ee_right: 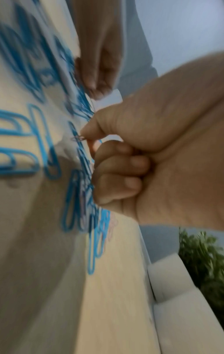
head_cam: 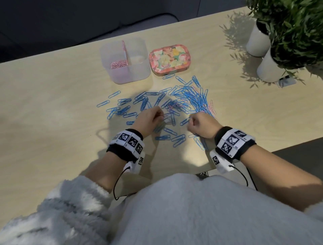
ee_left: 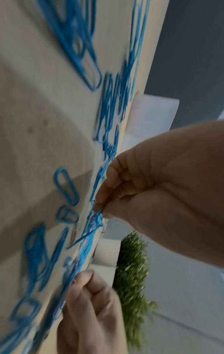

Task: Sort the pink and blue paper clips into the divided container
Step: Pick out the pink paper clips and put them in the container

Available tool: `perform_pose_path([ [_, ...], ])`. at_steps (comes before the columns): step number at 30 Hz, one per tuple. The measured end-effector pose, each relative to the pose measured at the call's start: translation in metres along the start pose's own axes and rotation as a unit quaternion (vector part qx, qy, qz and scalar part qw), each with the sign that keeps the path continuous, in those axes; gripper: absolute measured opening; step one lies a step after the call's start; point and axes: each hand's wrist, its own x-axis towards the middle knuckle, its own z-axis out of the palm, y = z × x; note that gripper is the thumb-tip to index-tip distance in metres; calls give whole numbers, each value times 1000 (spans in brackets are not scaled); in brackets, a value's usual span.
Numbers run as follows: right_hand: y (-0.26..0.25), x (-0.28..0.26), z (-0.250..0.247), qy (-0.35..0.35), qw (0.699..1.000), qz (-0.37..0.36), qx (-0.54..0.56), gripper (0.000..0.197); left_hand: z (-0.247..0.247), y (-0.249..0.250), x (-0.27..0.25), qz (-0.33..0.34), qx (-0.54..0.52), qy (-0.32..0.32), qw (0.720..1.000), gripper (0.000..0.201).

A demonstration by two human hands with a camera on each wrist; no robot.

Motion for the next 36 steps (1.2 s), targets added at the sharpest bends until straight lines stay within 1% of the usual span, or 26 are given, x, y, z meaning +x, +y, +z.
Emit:
perform_pose_path([
  [2, 8, 3, -12, 16, 994, 4, 112, 30, -9, -5, -3, -8, -22, 0, 1000, 14],
  [3, 11, 4, -18, 27, 983, 12, 180, 30, -13, -7, -3, -12, -26, -5, 1000, 14],
  [5, 13, 6, -27, 41, 949, 34, 310, 30, -18, -11, -3, -19, -27, -11, 999, 13],
  [6, 12, 7, -29, 48, 933, 42, 355, 28, -20, -13, -3, -24, -29, -9, 999, 12],
  [7, 12, 8, -31, 56, 923, 49, 379, 27, -22, -14, -2, -30, -39, -3, 999, 12],
  [8, 11, 10, -32, 61, 924, 54, 374, 26, -23, -15, 0, -39, -54, 7, 998, 12],
  [9, 10, 12, -33, 66, 936, 52, 342, 24, -24, -15, 2, -51, -74, 17, 996, 13],
  [10, 10, 13, -32, 68, 955, 40, 285, 23, -24, -15, 4, -65, -96, 25, 993, 15],
  [12, 10, 17, -28, 61, 989, 6, 138, 18, -23, -11, 8, -96, -154, 25, 983, 17],
  [14, 9, 16, -24, 68, 998, 4, 8, 7, -18, -4, 10, -117, -216, -3, 969, 22],
  [15, 8, 14, -22, 83, 996, 7, -31, 2, -15, -1, 9, -118, -229, -17, 966, 29],
  [16, 6, 14, -21, 101, 993, 8, -56, 5, -12, 2, 9, -115, -224, -27, 967, 34],
  [18, 6, 16, -21, 124, 989, 3, -77, 7, -4, 5, 8, -95, -162, -26, 982, 37],
  [20, 6, 19, -19, 119, 987, -8, -104, 10, 4, 8, 7, -63, -61, -14, 996, 29],
  [22, 5, 21, -17, 97, 985, -25, -143, 14, 9, 11, 5, -22, 44, -18, 999, 18],
  [24, 5, 23, -18, 87, 984, -36, -151, 15, 14, 10, 6, 4, 111, -19, 994, 14],
  [25, 6, 24, -19, 89, 988, -39, -123, 14, 16, 10, 7, 7, 123, -20, 992, 13],
  [26, 5, 25, -21, 98, 992, -39, -67, 11, 17, 8, 9, 8, 129, -21, 991, 12],
  [27, 4, 27, -24, 108, 993, -37, 10, 9, 18, 8, 9, 9, 136, -24, 990, 11],
  [28, 0, 29, -27, 110, 988, -31, 102, 10, 18, 7, 10, 12, 146, -29, 989, 11],
  [29, -5, 30, -29, 102, 975, -22, 197, 16, 19, 7, 10, 14, 155, -36, 987, 12],
  [31, -16, 33, -28, 82, 929, 1, 361, 25, 19, 7, 10, 19, 161, -52, 985, 12],
  [32, -23, 35, -28, 79, 905, 16, 417, 25, 19, 7, 10, 23, 161, -60, 985, 12],
  [34, -35, 42, -26, 79, 875, 53, 475, 24, 19, 4, 8, 42, 177, -63, 981, 12],
  [35, -41, 47, -25, 76, 873, 70, 477, 23, 19, 3, 6, 49, 183, -60, 980, 13],
  [36, -45, 50, -23, 74, 881, 74, 462, 22, 19, 1, 4, 54, 183, -56, 980, 13],
])
